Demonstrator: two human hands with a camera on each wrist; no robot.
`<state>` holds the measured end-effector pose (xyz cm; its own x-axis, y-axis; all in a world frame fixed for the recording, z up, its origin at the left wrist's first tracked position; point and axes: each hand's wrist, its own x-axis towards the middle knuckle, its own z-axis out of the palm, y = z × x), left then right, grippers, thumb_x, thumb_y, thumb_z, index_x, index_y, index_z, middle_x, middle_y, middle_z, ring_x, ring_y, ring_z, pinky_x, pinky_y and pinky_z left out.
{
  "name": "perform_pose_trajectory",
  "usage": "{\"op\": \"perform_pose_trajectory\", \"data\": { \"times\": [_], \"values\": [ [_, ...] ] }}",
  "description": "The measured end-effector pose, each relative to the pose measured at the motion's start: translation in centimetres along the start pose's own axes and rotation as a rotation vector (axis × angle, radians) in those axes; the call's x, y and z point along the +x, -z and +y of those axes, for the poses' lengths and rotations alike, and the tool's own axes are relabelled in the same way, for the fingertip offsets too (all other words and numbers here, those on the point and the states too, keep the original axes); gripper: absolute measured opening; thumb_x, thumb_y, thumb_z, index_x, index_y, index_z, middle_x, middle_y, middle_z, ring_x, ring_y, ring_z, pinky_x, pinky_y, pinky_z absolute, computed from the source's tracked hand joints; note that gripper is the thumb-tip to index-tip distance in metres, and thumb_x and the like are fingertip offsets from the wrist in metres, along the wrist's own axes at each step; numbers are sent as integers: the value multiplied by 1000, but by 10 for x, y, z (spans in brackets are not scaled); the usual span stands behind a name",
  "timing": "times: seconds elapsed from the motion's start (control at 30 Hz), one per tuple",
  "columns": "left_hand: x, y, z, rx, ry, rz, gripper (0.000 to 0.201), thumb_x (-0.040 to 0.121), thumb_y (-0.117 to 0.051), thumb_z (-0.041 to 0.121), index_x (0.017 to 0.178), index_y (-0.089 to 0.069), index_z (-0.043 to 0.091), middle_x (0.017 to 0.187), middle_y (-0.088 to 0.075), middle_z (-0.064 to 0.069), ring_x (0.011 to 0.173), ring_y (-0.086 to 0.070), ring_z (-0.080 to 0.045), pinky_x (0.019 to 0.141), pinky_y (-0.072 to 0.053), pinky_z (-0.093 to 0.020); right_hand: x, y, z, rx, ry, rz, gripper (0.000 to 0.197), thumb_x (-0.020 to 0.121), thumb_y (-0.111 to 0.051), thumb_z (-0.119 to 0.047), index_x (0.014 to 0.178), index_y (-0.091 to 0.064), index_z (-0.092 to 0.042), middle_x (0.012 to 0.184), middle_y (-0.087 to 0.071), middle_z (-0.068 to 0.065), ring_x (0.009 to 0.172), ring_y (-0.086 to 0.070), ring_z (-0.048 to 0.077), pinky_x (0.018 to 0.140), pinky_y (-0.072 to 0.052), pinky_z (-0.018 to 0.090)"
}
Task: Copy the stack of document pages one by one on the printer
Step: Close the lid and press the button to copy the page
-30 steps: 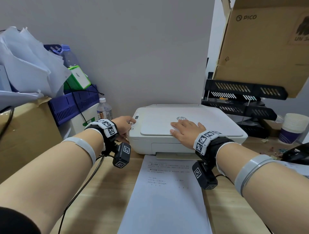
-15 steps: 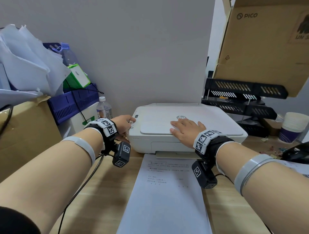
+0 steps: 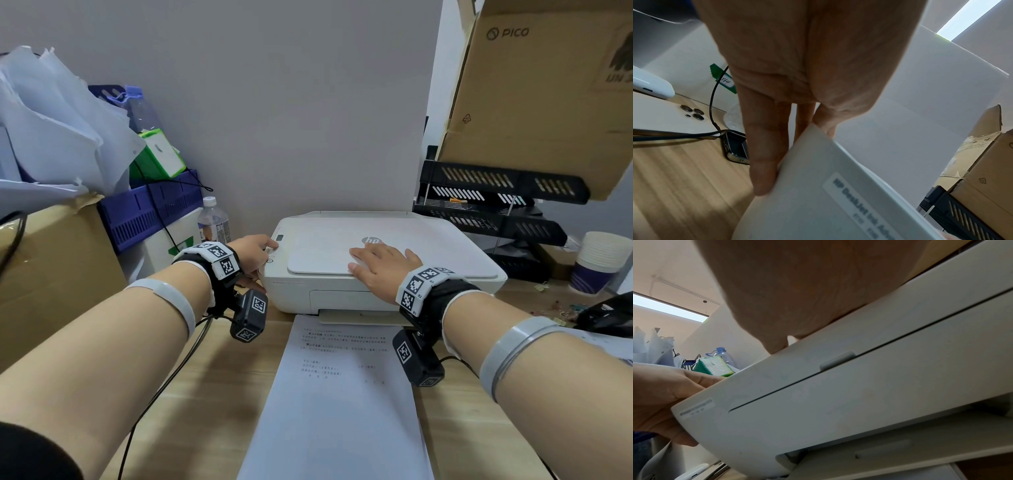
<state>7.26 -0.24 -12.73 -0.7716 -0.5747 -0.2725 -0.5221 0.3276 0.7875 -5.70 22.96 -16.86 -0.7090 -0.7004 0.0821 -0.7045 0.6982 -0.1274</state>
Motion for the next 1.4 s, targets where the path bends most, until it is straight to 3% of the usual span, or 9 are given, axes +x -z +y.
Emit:
{"op": "perform_pose_trajectory", "data": {
  "times": [0.43, 0.67, 0.83, 1.03, 1.1, 1.17, 1.23, 1.3, 1.4],
  "values": [
    [1, 1, 0, -12, 2, 0, 44, 101, -45, 3, 138, -50, 26, 105, -59, -8, 95, -69, -37, 72, -60, -55, 0, 0, 1, 0, 1, -8, 57, 99, -15, -61, 151, -21, -40, 164, -12, -7, 151, -10, 16, 120, -3, 55],
    [4, 2, -1, 3, 3, -6, 44, 100, -47, 4, 136, -50, 28, 115, -60, -12, 98, -68, -38, 75, -60, -55, 2, 5, 1, -13, 3, -60, 60, 98, -17, -64, 153, -18, -40, 164, -11, -6, 151, -10, 17, 120, -4, 55],
    [9, 6, -1, 9, 6, -31, 44, 98, -48, 3, 134, -52, 28, 109, -67, -14, 97, -70, -36, 81, -58, -57, 2, 18, 1, -27, 19, -129, 63, 96, -25, -67, 153, -21, -39, 165, -9, -5, 151, -13, 22, 120, -10, 55],
    [13, 6, 5, 85, -10, -13, 42, 97, -43, -2, 126, -55, 27, 113, -64, -15, 94, -70, -37, 78, -59, -55, 1, 48, -2, -60, 135, -147, 62, 94, -50, -58, 148, -39, -31, 157, -34, 1, 140, -38, 23, 113, -31, 36],
    [14, 6, 10, 180, -56, 24, 39, 96, -50, -1, 124, -59, 24, 117, -62, -12, 93, -66, -30, 76, -60, -42, -1, 56, -2, -91, 154, -123, 56, 93, -54, -58, 142, -48, -33, 148, -46, -2, 131, -46, 22, 107, -37, 36],
    [17, 8, 16, 371, -122, 111, 33, 92, -59, 4, 123, -67, 16, 123, -65, -9, 101, -63, -27, 85, -54, -34, -2, 58, -2, -117, 153, -88, 47, 90, -55, -61, 130, -56, -38, 138, -55, -6, 121, -53, 21, 101, -44, 40],
    [18, 9, 22, 424, -163, 192, 31, 89, -62, 5, 118, -71, 12, 120, -68, -8, 107, -63, -27, 91, -50, -31, -3, 58, -3, -162, 167, -39, 38, 88, -54, -64, 119, -60, -42, 128, -60, -12, 112, -57, 19, 93, -49, 41],
    [23, 8, 27, 363, -193, 176, 28, 90, -60, 4, 113, -72, 13, 109, -70, -8, 97, -65, -24, 83, -52, -29, -4, 57, -3, -204, 214, 13, 34, 88, -53, -63, 113, -61, -42, 117, -62, -16, 104, -59, 17, 86, -50, 38],
    [23, 1, 37, 162, -166, 10, 27, 97, -49, 0, 116, -66, 8, 89, -68, -10, 69, -67, -20, 60, -57, -29, -7, 60, -2, -236, 296, 90, 29, 92, -51, -58, 109, -64, -39, 109, -63, -17, 96, -59, 14, 79, -49, 34]
  ]
}}
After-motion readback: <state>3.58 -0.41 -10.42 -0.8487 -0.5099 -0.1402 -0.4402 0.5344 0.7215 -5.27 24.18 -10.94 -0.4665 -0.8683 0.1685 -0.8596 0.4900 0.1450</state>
